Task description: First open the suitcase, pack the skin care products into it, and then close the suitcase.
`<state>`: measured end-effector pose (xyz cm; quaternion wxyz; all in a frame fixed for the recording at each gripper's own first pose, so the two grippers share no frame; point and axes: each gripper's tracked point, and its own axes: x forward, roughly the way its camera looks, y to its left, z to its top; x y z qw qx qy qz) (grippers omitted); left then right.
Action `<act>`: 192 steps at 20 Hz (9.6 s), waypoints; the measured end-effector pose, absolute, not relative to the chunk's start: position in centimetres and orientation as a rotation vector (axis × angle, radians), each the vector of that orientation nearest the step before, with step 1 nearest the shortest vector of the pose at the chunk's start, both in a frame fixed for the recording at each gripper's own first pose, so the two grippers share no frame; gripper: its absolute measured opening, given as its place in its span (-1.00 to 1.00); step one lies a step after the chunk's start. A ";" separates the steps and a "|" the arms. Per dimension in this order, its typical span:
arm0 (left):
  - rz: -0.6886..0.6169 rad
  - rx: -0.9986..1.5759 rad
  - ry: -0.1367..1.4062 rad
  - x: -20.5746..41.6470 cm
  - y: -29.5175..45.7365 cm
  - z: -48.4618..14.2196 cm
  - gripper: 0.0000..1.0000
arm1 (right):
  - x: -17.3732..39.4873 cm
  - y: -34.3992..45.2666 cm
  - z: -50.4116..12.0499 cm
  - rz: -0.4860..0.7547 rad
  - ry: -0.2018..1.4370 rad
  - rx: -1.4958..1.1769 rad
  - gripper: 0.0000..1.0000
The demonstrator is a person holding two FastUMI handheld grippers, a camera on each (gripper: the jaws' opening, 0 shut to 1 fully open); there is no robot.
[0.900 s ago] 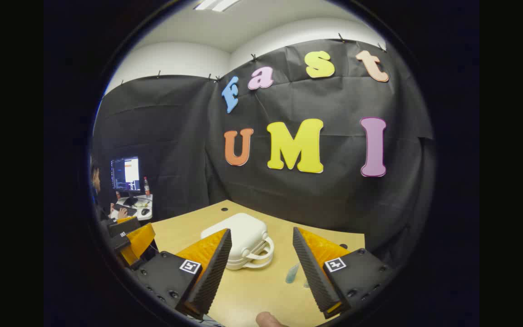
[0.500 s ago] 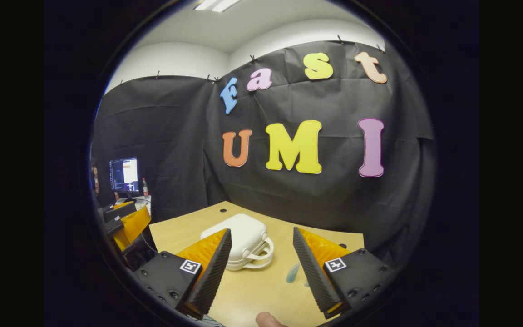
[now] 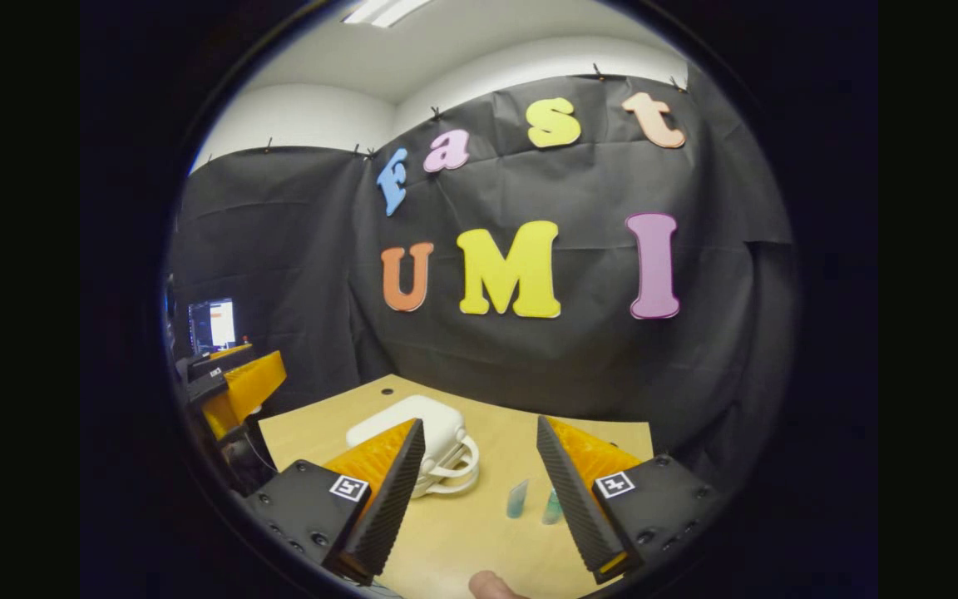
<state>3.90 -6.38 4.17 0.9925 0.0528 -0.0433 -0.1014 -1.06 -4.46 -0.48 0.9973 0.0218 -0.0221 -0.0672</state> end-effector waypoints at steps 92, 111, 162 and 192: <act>-0.468 0.829 0.086 40.8 8.0 -3.8 -0.95 | 2.1 -12.1 -6.7 -0.896 0.096 0.196 0.59; -0.370 0.608 0.471 48.7 24.2 -18.2 -0.94 | 1.6 -8.6 -7.9 -0.982 0.203 0.152 0.59; -0.987 0.374 0.580 14.8 -29.5 -28.1 0.96 | -4.4 -19.2 -18.4 -0.580 0.387 0.098 0.58; -0.576 0.325 0.553 12.0 -19.4 -24.7 -0.26 | 17.2 -17.4 -27.9 -0.260 0.484 0.116 0.58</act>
